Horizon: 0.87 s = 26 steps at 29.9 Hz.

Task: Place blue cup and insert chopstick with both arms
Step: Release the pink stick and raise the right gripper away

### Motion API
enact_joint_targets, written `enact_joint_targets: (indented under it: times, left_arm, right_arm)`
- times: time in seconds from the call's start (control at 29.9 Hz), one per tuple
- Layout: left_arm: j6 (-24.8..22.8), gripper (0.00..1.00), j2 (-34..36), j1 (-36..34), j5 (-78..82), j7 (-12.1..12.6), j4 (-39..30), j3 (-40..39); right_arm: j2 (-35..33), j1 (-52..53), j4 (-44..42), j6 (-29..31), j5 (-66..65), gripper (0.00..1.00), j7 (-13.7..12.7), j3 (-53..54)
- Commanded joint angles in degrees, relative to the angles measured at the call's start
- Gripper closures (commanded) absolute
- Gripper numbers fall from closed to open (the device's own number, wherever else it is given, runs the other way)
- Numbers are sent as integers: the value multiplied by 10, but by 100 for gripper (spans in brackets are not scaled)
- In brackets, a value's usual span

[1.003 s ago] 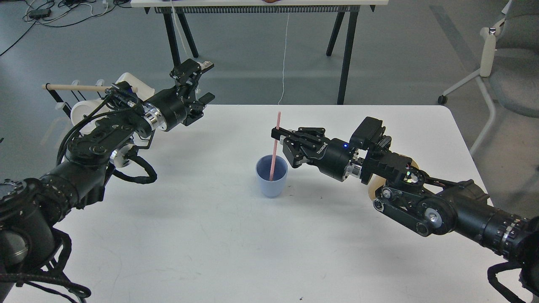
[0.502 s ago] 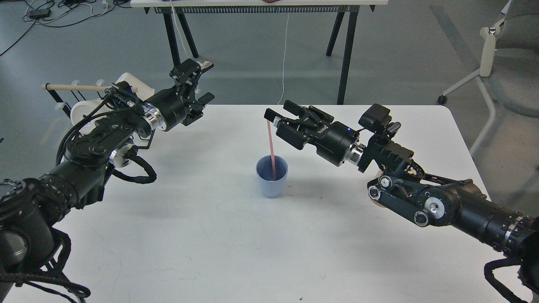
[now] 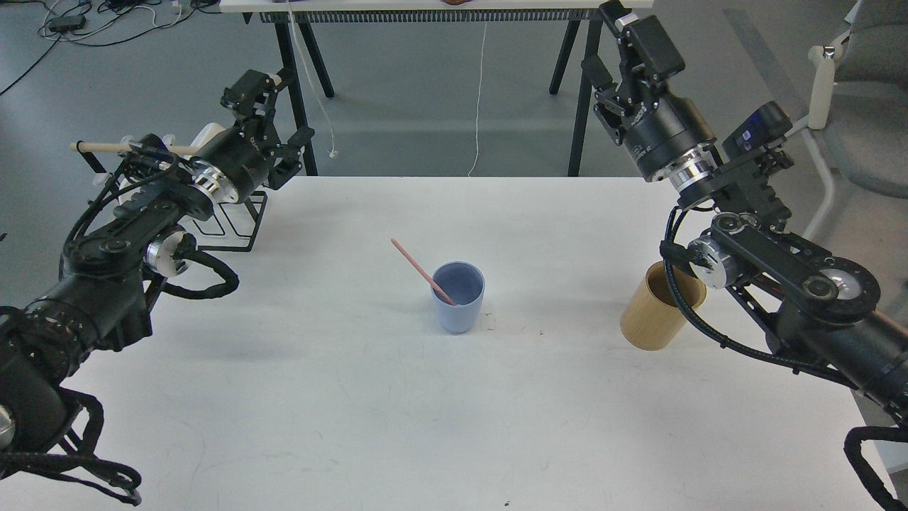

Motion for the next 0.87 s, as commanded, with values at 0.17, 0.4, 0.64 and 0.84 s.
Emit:
enact_joint_targets:
  times: [0.17,0.4,0.64,0.84]
  left_arm:
    - [0,1,4,20,-2,0,-1,-19]
    - [0,1,1,31,-2,0,-1,-43]
    - [0,1,0,43,-2,0,-3,-45]
    - [0,1,2,47,-2,0,-3,-47]
  right_arm:
    - [0,-53,-74,255,188,3,0,15]
    - [0,-50,-110,255,188,1,0,18]
    - [3,-13,-202,255,188,1,0,19]
    - [14,-7,-221,255,191,1,0,19]
